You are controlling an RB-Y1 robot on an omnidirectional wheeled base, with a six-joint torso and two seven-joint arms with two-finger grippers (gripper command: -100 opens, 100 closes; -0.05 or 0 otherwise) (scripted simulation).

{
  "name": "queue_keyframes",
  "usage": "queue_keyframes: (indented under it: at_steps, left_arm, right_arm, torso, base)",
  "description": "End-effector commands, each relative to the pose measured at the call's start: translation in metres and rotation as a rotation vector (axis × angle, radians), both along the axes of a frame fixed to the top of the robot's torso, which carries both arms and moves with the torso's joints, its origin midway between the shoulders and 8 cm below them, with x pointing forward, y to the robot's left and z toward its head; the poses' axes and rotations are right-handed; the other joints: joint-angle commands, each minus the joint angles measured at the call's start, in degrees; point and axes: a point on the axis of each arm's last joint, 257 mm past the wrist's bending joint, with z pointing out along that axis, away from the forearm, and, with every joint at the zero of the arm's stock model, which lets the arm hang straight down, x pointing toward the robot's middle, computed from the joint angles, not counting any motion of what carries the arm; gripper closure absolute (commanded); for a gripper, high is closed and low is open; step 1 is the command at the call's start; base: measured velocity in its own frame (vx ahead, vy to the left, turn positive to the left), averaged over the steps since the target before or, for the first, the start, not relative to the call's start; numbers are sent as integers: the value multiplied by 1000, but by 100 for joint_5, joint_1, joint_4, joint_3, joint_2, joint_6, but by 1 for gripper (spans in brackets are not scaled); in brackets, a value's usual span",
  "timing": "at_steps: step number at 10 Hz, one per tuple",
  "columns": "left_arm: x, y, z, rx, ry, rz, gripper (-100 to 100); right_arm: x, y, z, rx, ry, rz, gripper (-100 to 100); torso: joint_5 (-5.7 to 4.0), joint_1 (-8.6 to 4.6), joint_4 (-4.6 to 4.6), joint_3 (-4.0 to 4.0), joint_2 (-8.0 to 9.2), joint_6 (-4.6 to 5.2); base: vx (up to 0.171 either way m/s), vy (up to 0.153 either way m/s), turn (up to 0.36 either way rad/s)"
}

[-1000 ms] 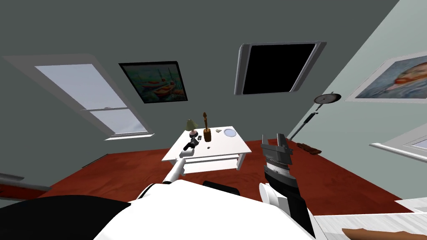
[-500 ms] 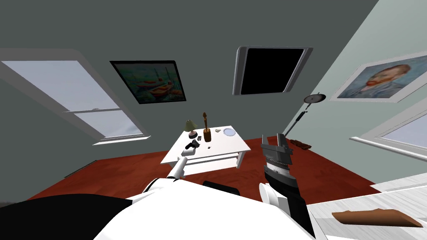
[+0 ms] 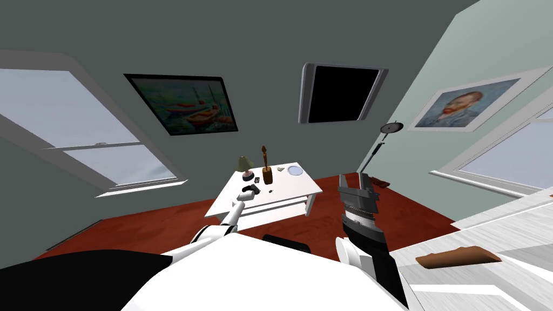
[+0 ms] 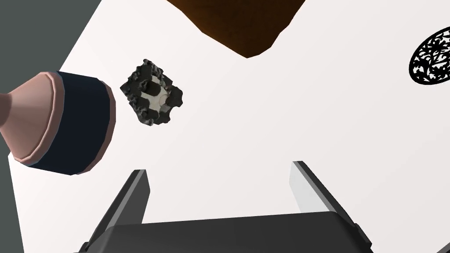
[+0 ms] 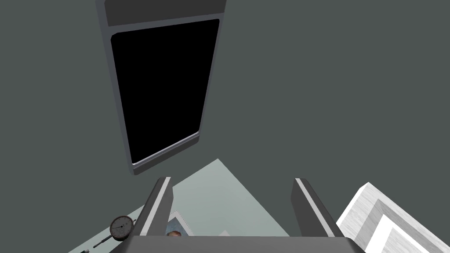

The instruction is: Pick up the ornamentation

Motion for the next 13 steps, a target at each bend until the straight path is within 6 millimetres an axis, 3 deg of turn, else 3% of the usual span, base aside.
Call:
queue_keyframes:
  at_steps: [1,3,4,6,10,13]
  left_arm:
    - [-6,-4,-12,-21,41,3,-100]
    - [-17,-23,-32,-73,120,3,-100]
    - [-17,-23,-33,-73,122,3,-100]
    - [-28,-48,-51,-125,192,-6,-100]
    - [-45,-118,-74,-230,290,-48,-100]
    - [-54,-176,-80,-302,326,-90,-100]
  right_arm:
    - [0,0,0,0,0,0,0]
    - [0,0,0,0,0,0,0]
    - [0,0,0,0,0,0,0]
    - [0,0,0,0,0,0,0]
    - [0,0,0,0,0,0,0]
    - [0,0,0,0,0,0,0]
  torso:
    - [0,0,0,0,0,0]
    - [-2,-11,-1,-3,-6,0]
    - [-3,-11,-2,-6,-11,1]
    - [-3,-14,-2,-6,-11,0]
    - [-2,-9,-5,-15,-26,-1]
    - [-4,-17,-8,-22,-39,-2]
  base:
    - [-7,60,-31]
    - [5,46,-98]
    - [11,45,-52]
    - [14,49,-98]
    - [46,61,-85]
    - [81,43,-43]
